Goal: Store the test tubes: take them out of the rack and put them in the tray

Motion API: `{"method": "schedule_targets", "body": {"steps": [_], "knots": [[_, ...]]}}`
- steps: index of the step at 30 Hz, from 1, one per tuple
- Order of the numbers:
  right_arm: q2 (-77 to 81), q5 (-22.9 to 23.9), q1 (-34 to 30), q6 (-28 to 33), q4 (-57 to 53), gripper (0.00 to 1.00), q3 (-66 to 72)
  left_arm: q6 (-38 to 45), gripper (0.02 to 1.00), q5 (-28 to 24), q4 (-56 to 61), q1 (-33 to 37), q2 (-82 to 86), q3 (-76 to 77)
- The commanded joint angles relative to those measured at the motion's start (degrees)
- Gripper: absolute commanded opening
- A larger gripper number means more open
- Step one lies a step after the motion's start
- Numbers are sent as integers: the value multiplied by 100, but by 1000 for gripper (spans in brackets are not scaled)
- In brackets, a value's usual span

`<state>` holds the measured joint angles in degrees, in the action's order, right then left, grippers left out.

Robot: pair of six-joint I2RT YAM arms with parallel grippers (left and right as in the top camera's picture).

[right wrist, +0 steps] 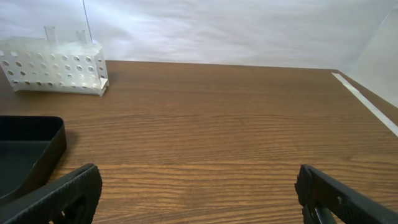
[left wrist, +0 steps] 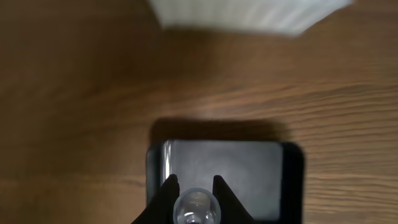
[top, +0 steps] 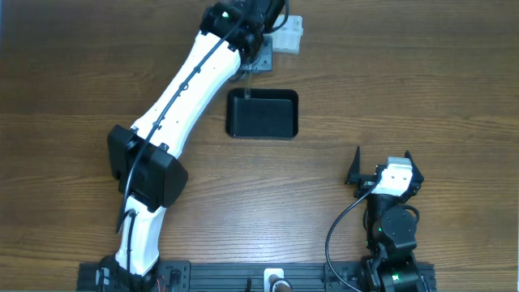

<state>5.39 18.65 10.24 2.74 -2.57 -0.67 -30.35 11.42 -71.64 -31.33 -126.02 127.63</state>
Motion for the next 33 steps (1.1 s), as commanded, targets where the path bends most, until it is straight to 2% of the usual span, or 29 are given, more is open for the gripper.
{"method": "schedule_targets", "body": {"steps": [1, 9, 33], "knots": [[-59, 70, -31, -35, -4, 993, 37, -645, 150, 192, 35, 33, -55, -498], [-59, 72, -31, -35, -4, 991, 37, -656, 150, 195, 702, 33, -90, -1113], [-59, 70, -31, -35, -4, 993, 37, -654, 165, -2, 876, 31, -859, -1117]]}}
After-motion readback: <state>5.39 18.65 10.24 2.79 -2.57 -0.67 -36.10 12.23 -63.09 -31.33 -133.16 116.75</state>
